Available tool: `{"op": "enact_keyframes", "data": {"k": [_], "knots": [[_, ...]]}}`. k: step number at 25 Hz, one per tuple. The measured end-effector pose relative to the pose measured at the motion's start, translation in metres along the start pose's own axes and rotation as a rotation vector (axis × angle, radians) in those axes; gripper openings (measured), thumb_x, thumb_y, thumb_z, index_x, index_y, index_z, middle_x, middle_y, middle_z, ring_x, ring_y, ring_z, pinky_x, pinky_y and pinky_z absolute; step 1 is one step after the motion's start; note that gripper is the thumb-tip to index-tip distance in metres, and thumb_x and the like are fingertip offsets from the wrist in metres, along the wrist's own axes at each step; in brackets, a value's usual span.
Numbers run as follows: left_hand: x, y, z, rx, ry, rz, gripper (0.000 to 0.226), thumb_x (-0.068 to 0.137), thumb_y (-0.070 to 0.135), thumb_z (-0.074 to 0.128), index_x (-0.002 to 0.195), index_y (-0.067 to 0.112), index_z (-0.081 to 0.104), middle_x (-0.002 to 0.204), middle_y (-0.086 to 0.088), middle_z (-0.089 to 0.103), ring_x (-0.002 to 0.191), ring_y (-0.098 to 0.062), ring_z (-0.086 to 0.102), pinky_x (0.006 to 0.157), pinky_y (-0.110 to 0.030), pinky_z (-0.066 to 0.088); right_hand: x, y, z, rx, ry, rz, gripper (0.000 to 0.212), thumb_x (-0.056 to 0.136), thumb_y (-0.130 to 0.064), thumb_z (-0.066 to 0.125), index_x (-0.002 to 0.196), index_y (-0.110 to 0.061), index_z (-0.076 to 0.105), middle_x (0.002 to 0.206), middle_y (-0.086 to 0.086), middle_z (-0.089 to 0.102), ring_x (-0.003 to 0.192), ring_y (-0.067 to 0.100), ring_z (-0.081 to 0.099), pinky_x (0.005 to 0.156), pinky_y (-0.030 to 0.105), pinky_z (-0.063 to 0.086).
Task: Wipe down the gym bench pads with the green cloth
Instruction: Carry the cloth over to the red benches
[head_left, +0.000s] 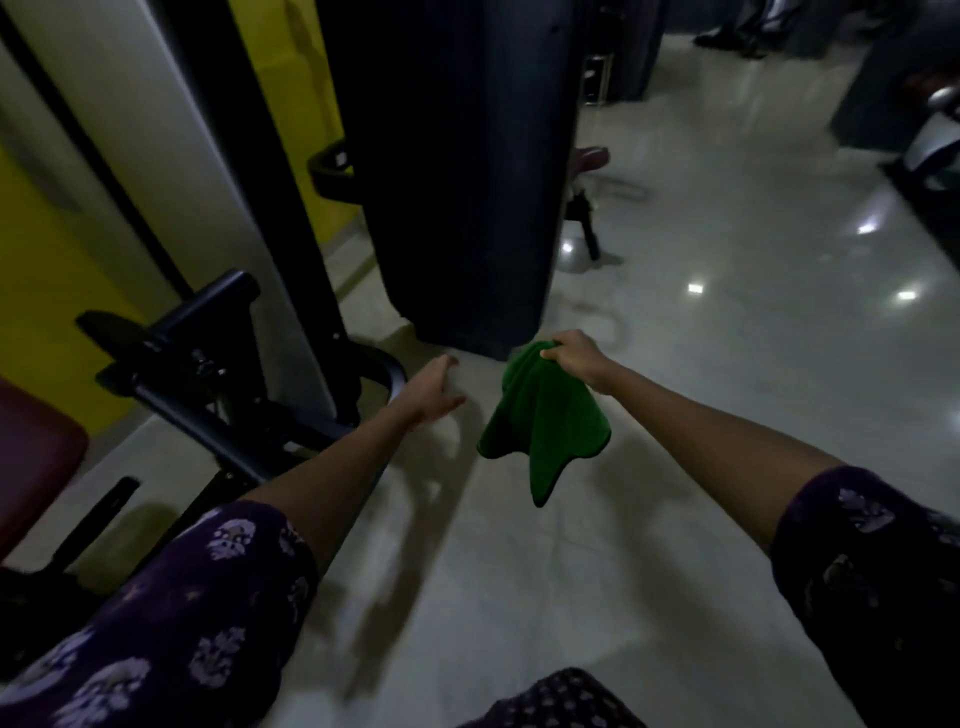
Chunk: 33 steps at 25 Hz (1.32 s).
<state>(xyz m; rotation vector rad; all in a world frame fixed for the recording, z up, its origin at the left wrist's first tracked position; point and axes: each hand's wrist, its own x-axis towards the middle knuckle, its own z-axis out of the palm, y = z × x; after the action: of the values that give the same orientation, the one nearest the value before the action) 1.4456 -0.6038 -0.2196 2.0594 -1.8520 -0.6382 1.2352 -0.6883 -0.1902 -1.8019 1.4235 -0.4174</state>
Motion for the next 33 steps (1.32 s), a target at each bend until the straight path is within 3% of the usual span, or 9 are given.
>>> {"op": "enact_keyframes", "data": {"k": [2,5,11,20,23,29,33], "knots": [[0.035,0.028,0.008,0.02,-0.032,0.057,0.062,0.089,0.019,0.062,0.141,0.002,0.031,0.146,-0.016,0.035,0.132,-0.028,0.037,0.103,-0.029,0.03,0.013,0.019,-0.035,-0.005,0.032,0.034,0.016,0.093,-0.011,0.054,0.081,-0.003,0.062,0.092,0.013,0.056,0.086,0.024,0.052,0.073,0.031,0.041],[0.092,0.081,0.023,0.028,-0.084,0.12,0.059,0.088,0.018,0.063,0.138,0.002,0.036,0.142,-0.016,0.04,0.129,-0.028,0.041,0.101,-0.03,0.033,0.035,0.051,-0.095,0.002,0.115,0.083,0.019,0.092,-0.012,0.056,0.097,0.004,0.064,0.096,0.015,0.058,0.09,0.025,0.054,0.079,0.034,0.043],[0.191,0.186,0.065,-0.045,-0.132,0.23,0.055,0.088,0.017,0.065,0.135,0.003,0.04,0.14,-0.015,0.044,0.126,-0.028,0.044,0.103,-0.035,0.037,0.067,0.114,-0.2,0.054,0.261,0.165,0.011,0.091,-0.012,0.058,0.091,-0.001,0.062,0.091,0.013,0.056,0.085,0.022,0.052,0.071,0.026,0.037],[0.389,0.35,0.121,0.003,-0.226,0.454,0.054,0.089,0.018,0.064,0.135,0.003,0.04,0.138,-0.015,0.045,0.124,-0.028,0.045,0.098,-0.032,0.038,0.147,0.225,-0.361,0.124,0.437,0.306,0.018,0.088,-0.008,0.059,0.094,0.008,0.064,0.089,0.013,0.056,0.084,0.022,0.052,0.062,0.025,0.036],[0.459,0.414,0.137,0.033,-0.333,0.536,0.053,0.089,0.017,0.064,0.133,0.001,0.04,0.136,-0.016,0.046,0.122,-0.028,0.046,0.096,-0.031,0.038,0.174,0.258,-0.422,0.134,0.527,0.385,0.023,0.088,-0.008,0.059,0.096,0.013,0.063,0.088,0.015,0.056,0.083,0.022,0.052,0.067,0.025,0.037],[0.56,0.552,0.19,0.029,-0.474,0.694,0.05,0.088,0.016,0.063,0.131,0.003,0.042,0.133,-0.014,0.047,0.122,-0.026,0.045,0.095,-0.028,0.037,0.201,0.322,-0.531,0.195,0.76,0.497,0.008,0.087,-0.009,0.059,0.081,-0.003,0.06,0.082,0.013,0.054,0.078,0.02,0.051,0.055,0.022,0.034],[0.61,0.65,0.257,0.032,-0.556,0.786,0.05,0.088,0.015,0.063,0.131,0.003,0.042,0.135,-0.013,0.047,0.124,-0.026,0.044,0.096,-0.026,0.035,0.214,0.393,-0.606,0.219,0.888,0.597,0.025,0.088,-0.011,0.059,0.066,-0.005,0.05,0.072,0.006,0.051,0.068,0.015,0.048,0.048,0.018,0.032]]}}
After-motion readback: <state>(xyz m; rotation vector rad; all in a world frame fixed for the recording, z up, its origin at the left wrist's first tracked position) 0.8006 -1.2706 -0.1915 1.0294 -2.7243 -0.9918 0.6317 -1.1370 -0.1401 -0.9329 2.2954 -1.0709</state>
